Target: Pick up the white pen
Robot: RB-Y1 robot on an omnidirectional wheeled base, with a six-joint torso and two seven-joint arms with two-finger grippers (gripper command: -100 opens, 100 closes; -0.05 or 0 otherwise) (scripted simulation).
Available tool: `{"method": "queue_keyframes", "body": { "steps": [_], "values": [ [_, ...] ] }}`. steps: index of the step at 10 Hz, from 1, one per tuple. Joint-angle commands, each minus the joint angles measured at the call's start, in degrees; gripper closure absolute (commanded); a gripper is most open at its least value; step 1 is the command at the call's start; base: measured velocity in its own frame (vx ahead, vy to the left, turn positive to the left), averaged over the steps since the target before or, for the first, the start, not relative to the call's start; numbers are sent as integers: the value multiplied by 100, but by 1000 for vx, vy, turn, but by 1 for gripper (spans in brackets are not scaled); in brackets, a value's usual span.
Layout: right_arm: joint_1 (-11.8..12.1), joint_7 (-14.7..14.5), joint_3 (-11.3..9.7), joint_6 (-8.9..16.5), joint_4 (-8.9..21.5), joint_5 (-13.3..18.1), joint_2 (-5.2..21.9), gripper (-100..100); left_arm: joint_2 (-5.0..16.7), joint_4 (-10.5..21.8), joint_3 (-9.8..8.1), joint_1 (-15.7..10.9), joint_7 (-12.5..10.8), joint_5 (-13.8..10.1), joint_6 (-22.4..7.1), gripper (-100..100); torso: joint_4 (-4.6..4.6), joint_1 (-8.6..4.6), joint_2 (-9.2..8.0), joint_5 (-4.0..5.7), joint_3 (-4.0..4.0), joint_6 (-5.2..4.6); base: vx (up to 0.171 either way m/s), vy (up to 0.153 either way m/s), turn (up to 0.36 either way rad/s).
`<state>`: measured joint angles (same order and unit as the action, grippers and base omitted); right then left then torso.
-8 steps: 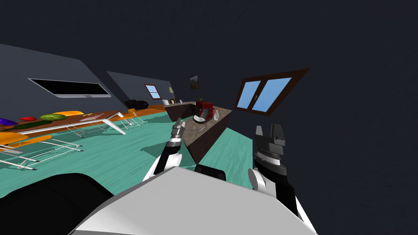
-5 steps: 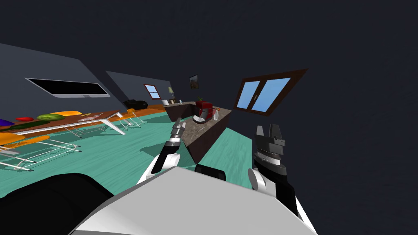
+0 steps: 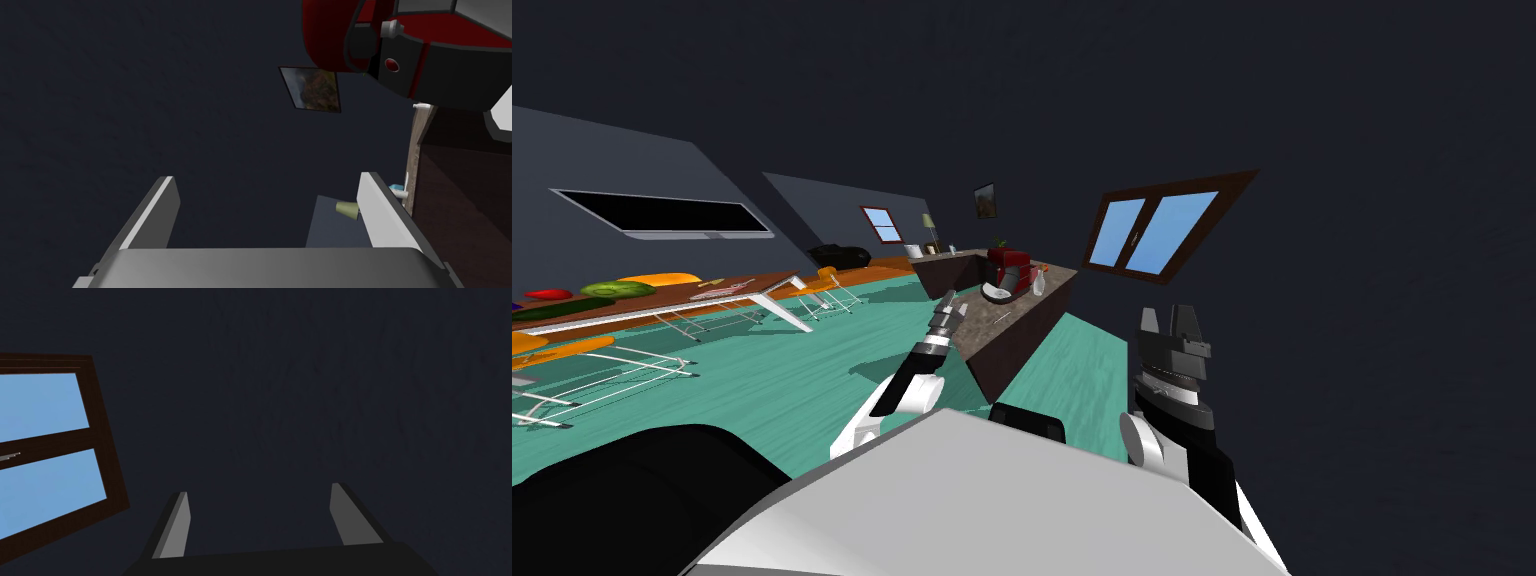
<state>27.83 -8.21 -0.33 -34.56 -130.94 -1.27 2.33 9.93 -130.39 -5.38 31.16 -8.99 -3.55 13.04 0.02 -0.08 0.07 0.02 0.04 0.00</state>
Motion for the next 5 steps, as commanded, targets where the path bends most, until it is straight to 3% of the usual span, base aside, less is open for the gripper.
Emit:
{"method": "queue_keyframes", "body": {
  "steps": [1,2,3,4,5],
  "values": [
    [0,0,0,0,0,0,0,0,169,37,-71,-23,-224,-188,-271,-100,0,0,0,0,0,0,16,-27,-26],
    [0,0,0,0,0,0,0,0,311,45,-140,-29,-392,-363,-421,-100,0,-1,0,0,0,-1,27,-34,-39],
    [0,0,0,0,0,0,0,0,311,45,-140,-29,-429,-363,-519,-100,1,-2,3,0,2,0,28,-24,-8],
    [0,0,0,0,0,0,0,0,446,53,-212,-34,-644,-546,-705,-100,1,0,3,0,2,1,26,-31,-24],
    [0,0,0,0,0,0,0,0,446,53,-212,-34,-644,-546,-783,-100,1,-2,3,0,2,0,15,-22,-13]
  ]
}}
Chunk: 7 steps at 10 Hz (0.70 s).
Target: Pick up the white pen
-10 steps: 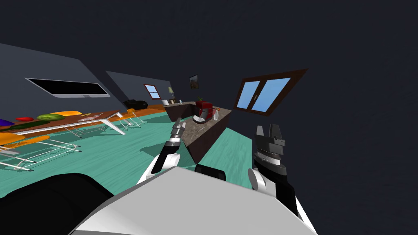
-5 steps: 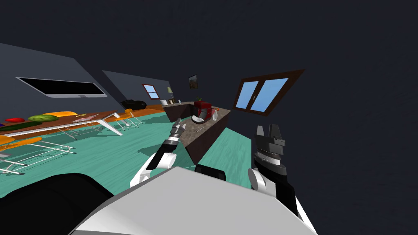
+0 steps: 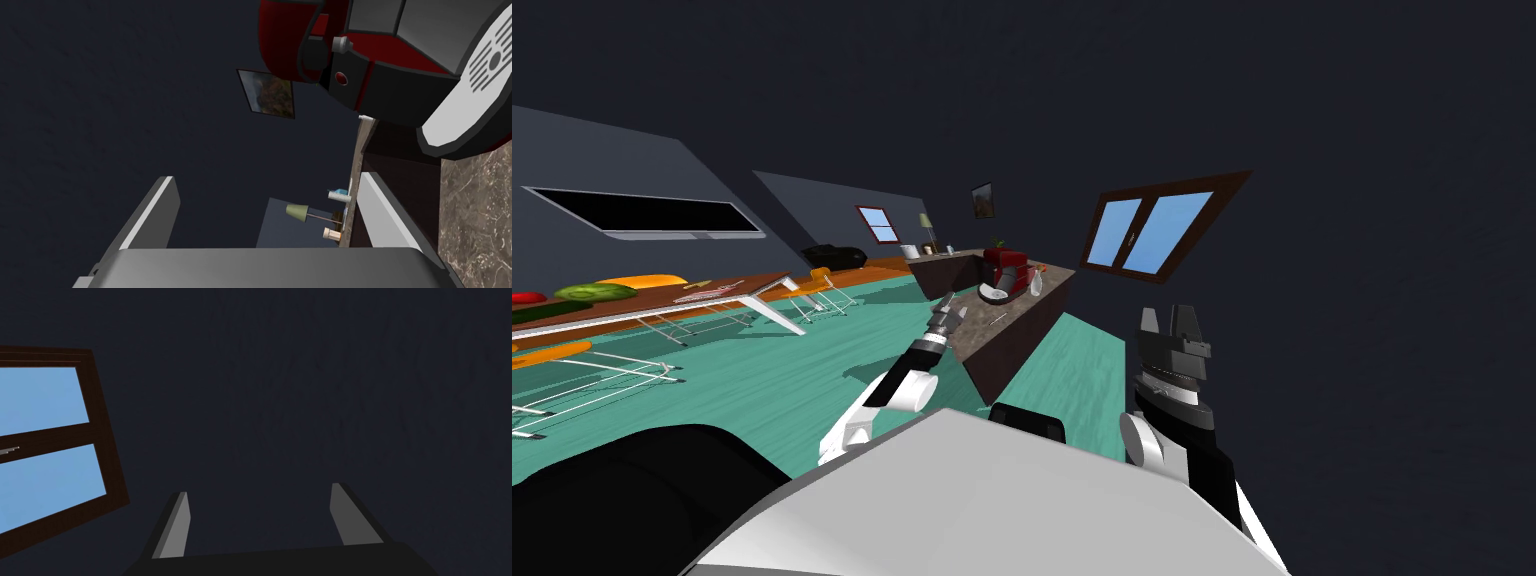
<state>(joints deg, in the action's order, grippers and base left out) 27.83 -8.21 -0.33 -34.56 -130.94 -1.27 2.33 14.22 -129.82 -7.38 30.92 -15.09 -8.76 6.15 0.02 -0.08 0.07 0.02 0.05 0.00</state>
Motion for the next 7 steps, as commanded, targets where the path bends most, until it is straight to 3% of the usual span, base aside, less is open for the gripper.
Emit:
{"method": "queue_keyframes", "body": {
  "steps": [1,2,3,4,5,6,7],
  "values": [
    [0,0,0,0,0,0,0,0,146,5,-86,-15,-257,-216,-286,-100,0,0,0,0,0,0,17,-20,-31],
    [0,0,0,0,0,0,0,0,146,5,-86,-15,-257,-216,-375,-100,0,2,0,0,0,0,19,-19,-14],
    [0,0,0,0,0,0,0,0,268,15,-163,-19,-486,-412,-584,-100,0,1,0,-1,0,0,27,-30,-36],
    [0,0,0,0,0,0,0,0,268,15,-163,-19,-486,-412,-669,-100,0,-2,3,0,1,-1,24,-22,-13],
    [0,0,0,0,0,0,0,0,382,25,-242,-23,-719,-612,-890,-100,0,0,2,0,1,1,29,-27,-31],
    [0,0,0,0,0,0,0,0,382,25,-242,-23,-719,-612,-975,-100,1,-1,3,0,2,0,26,-17,-15],
    [0,0,0,0,0,0,0,0,490,37,-322,-26,-954,-814,-1209,-100,1,2,3,0,2,0,30,-20,-38]
  ]
}}
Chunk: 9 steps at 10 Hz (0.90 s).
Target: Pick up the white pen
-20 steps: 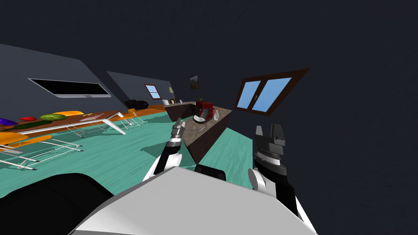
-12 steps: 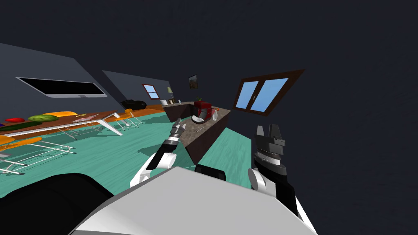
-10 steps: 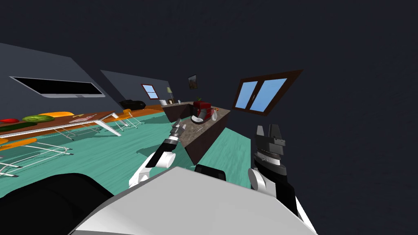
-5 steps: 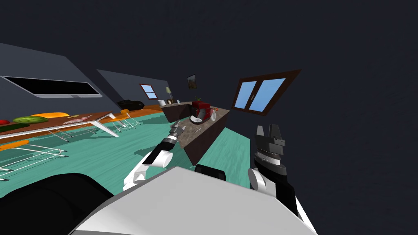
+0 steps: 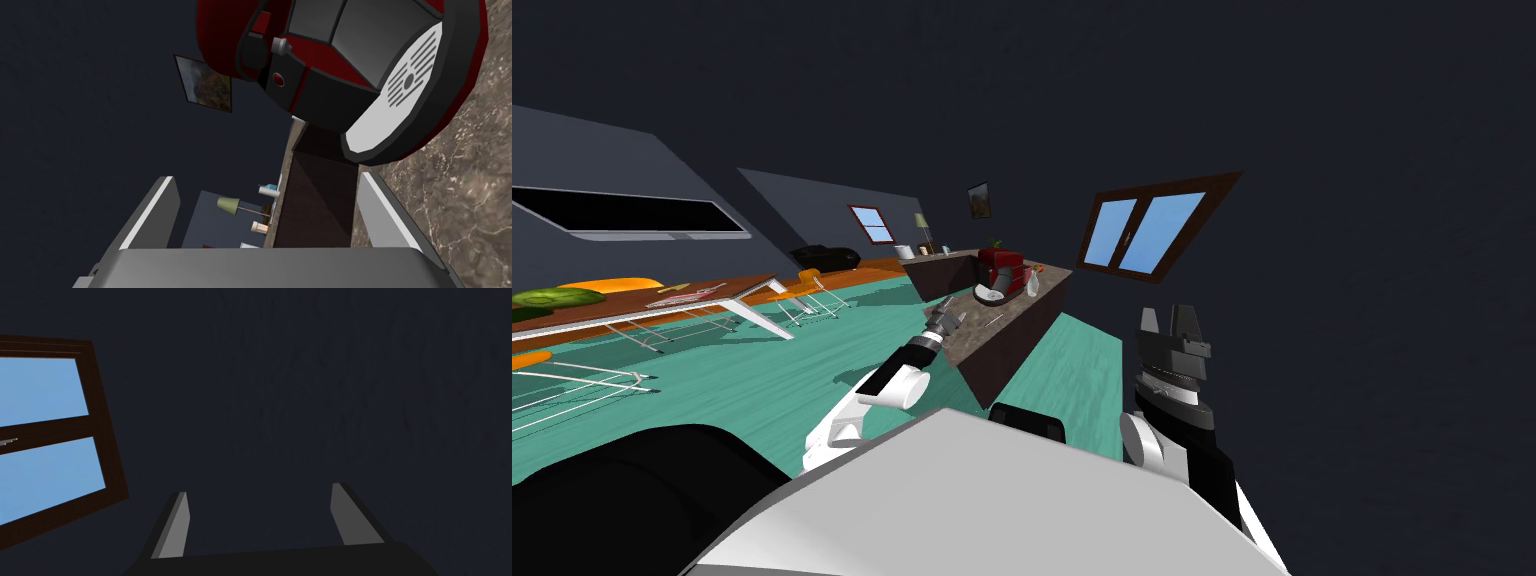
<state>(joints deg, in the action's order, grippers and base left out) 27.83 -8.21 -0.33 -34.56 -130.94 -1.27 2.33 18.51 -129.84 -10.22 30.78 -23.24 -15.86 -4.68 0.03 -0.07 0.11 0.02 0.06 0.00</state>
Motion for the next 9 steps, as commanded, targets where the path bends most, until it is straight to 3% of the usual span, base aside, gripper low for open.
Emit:
{"method": "queue_keyframes", "body": {
  "steps": [1,2,3,4,5,6,8,9],
  "values": [
    [0,0,0,0,0,0,0,0,61,39,-39,-12,-139,-104,-209,-100,0,0,0,0,0,0,24,-19,-19],
    [0,0,0,0,0,0,0,0,165,52,-120,-14,-375,-307,-418,-100,0,0,-1,0,0,0,35,-26,-38],
    [0,0,0,0,0,0,0,0,165,52,-120,-14,-375,-307,-536,-100,0,-2,2,0,1,0,30,-20,-19],
    [0,0,0,0,0,0,0,0,264,66,-201,-15,-610,-510,-728,-100,0,-1,0,0,0,1,32,-19,-46],
    [0,0,0,0,0,0,0,0,264,66,-201,-15,-610,-510,-858,-100,0,1,1,0,1,0,29,-15,-18],
    [0,0,0,0,0,0,0,0,359,80,-281,-15,-843,-711,-1002,-100,0,2,0,0,0,1,34,-13,-39],
    [0,0,0,0,0,0,0,0,359,80,-281,-15,-843,-711,-1212,-100,1,2,2,-1,1,1,25,-13,-11],
    [0,0,0,0,0,0,0,0,449,96,-361,-13,-1072,-909,-1443,-100,0,3,-3,-1,-1,1,26,-18,-44]
  ]
}}
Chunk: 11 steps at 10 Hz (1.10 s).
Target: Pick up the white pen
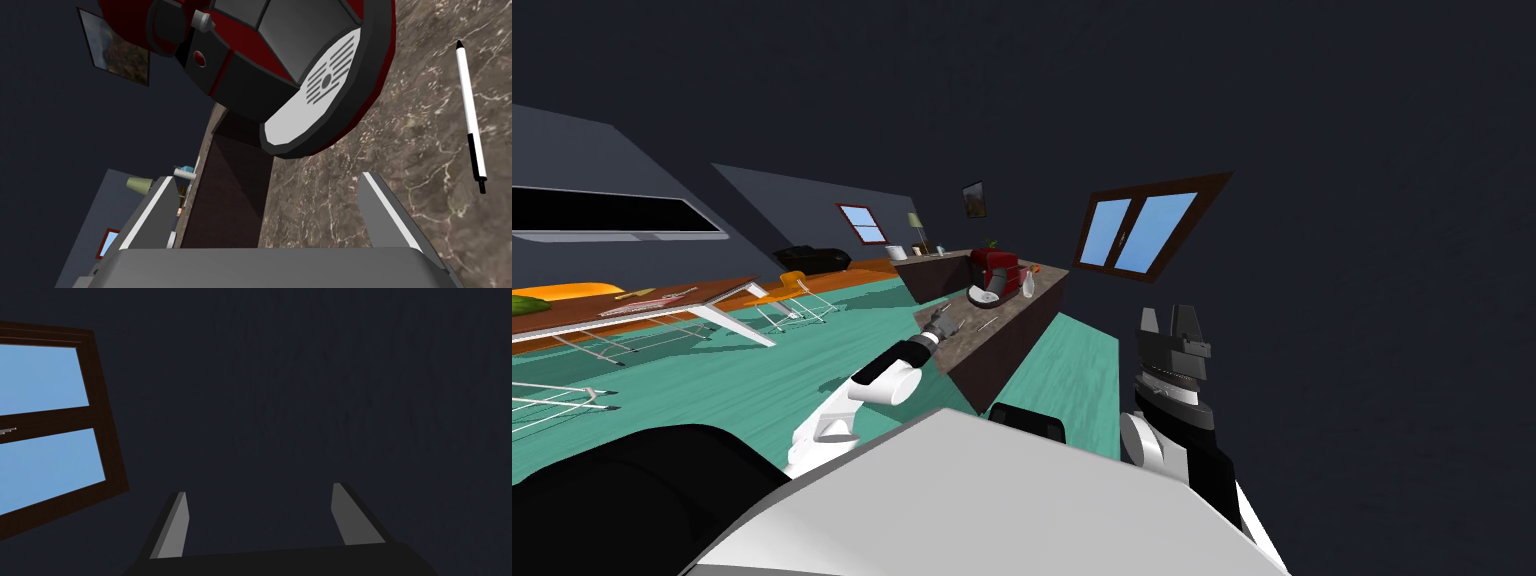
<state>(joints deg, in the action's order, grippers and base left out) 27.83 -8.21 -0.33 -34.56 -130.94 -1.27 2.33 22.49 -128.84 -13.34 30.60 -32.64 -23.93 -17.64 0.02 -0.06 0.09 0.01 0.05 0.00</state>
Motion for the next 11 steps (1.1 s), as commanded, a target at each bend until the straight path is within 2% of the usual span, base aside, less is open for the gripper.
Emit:
{"method": "queue_keyframes", "body": {
  "steps": [1,2,3,4,5,6,7,8,9,10,11],
  "values": [
    [0,0,0,0,0,0,0,0,51,-4,-48,5,-132,-102,-262,-100,0,0,0,0,0,0,29,-15,-28],
    [0,0,0,0,0,0,0,0,139,12,-127,8,-356,-297,-416,-100,0,1,1,0,1,1,46,-21,-45],
    [0,0,0,0,0,0,0,0,139,12,-127,8,-356,-297,-575,-100,1,-1,6,0,3,0,42,-12,-25],
    [0,0,0,0,0,0,0,0,139,12,-127,8,-356,-297,-614,-100,2,1,6,0,4,1,16,0,2],
    [0,0,0,0,0,0,0,0,225,30,-204,12,-574,-487,-836,-100,0,5,-1,-1,0,1,29,-6,-53],
    [0,0,0,0,0,0,0,0,225,30,-204,12,-574,-487,-969,-100,0,4,1,-1,1,0,32,-7,-30],
    [0,0,0,0,0,0,0,0,309,48,-280,18,-784,-671,-1126,-100,1,4,1,-1,1,1,47,-11,-61],
    [0,0,0,0,0,0,0,0,309,48,-280,18,-784,-671,-1291,-100,1,3,6,0,4,0,40,-7,-21],
    [0,0,0,0,0,0,0,0,390,66,-354,25,-987,-850,-1472,-100,2,3,5,-1,4,1,53,-8,-50],
    [0,0,0,0,0,0,0,0,390,66,-354,25,-987,-850,-1656,-100,2,3,9,-1,5,0,42,-6,-24],
    [0,0,0,0,0,0,0,0,468,86,-425,33,-1182,-1022,-1852,-100,2,3,6,-1,4,1,46,-11,-49]
  ]
}}
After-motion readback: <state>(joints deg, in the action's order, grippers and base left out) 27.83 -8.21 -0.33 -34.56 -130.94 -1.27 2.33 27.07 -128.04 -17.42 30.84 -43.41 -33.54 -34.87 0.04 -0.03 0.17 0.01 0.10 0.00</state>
